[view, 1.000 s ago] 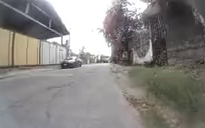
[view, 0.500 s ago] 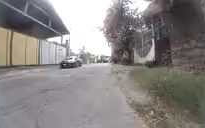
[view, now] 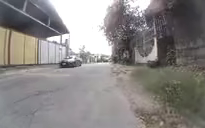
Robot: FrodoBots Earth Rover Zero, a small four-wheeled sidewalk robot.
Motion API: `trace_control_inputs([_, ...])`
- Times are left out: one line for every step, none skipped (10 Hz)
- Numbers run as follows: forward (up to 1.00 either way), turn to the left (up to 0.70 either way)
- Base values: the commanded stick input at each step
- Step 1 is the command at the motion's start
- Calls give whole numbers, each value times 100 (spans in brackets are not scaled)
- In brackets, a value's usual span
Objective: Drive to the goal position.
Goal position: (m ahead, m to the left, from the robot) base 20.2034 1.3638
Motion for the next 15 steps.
trace_control_inputs([49,0])
trace_control_inputs([48,22])
trace_control_inputs([48,45])
trace_control_inputs([48,30])
trace_control_inputs([48,0])
trace_control_inputs([48,0])
trace_control_inputs([48,0])
trace_control_inputs([48,0])
trace_control_inputs([48,-26])
trace_control_inputs([48,-17])
trace_control_inputs([48,0])
trace_control_inputs([48,0])
trace_control_inputs([48,0])
trace_control_inputs([48,-4])
trace_control_inputs([48,-25])
